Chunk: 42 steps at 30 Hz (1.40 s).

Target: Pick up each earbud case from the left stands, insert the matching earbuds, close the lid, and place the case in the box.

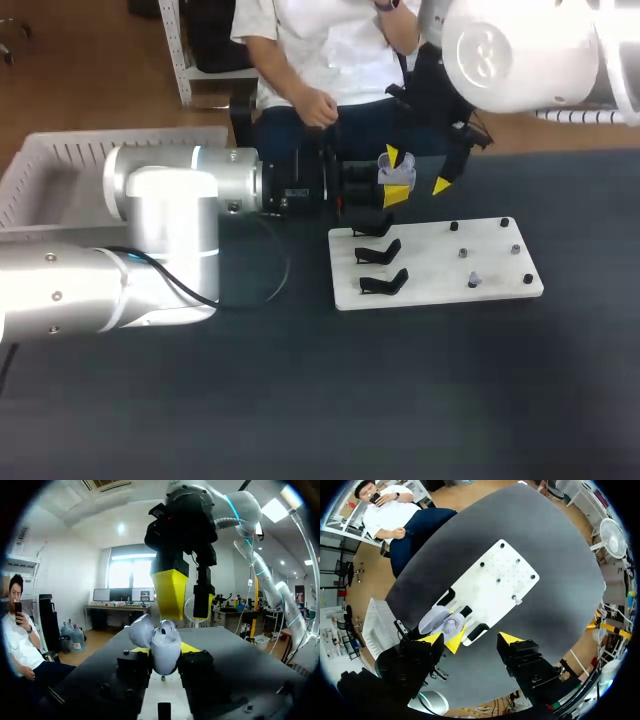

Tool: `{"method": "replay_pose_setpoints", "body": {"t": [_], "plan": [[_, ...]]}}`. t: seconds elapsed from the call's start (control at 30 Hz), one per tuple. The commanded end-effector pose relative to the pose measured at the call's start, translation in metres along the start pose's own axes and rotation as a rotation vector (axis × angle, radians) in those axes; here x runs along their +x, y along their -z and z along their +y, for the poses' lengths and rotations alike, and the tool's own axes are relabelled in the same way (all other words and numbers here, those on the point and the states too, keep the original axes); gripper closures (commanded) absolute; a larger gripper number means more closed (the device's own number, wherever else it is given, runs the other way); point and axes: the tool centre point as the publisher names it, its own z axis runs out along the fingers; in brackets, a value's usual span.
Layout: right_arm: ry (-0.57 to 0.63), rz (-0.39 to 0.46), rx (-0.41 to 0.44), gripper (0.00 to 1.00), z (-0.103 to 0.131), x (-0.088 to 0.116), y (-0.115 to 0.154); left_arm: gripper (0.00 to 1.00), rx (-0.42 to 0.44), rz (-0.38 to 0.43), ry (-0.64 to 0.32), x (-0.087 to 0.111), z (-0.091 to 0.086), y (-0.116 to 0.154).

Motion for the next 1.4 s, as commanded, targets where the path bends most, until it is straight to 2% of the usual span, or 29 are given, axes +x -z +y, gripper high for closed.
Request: {"method": "replay_pose_setpoints", "body": {"t": [0.03,0.13,0.17,0.27,0.33,0.97,1.1,1.23,1.4], "plan": [[0.027,-0.01,-0.028,0.22,-0.008,0.009,0.006,1.0,-0.007,-0.006,-0.004,0.001,-0.001,0.0],[0.095,-0.032,-0.065,0.03,-0.017,0.014,0.01,1.0,-0.007,-0.006,-0.004,0.001,-0.001,0.0],[0.138,-0.042,-0.095,0.0,-0.021,0.016,0.011,1.0,-0.007,-0.006,-0.004,0.001,-0.001,0.0],[0.302,-0.117,-0.142,0.0,-0.036,0.027,0.014,1.0,-0.007,-0.006,-0.004,0.001,-0.001,0.0],[0.349,-0.147,-0.171,0.0,-0.047,0.032,0.019,1.0,-0.007,-0.006,-0.004,0.001,-0.001,0.0],[0.353,-0.158,-0.18,0.0,-0.052,0.032,0.02,1.0,-0.007,-0.006,-0.004,0.001,-0.001,0.0],[0.422,-0.213,-0.136,0.0,-0.068,0.029,0.004,1.0,-0.007,-0.006,-0.004,0.001,-0.001,0.0],[0.501,-0.23,-0.106,0.0,-0.086,0.031,-0.006,1.0,-0.007,-0.006,-0.004,0.001,-0.001,0.0],[0.523,-0.247,-0.05,0.0,-0.105,0.029,-0.021,1.0,-0.007,-0.006,-0.004,0.001,-0.001,0.0]]}}
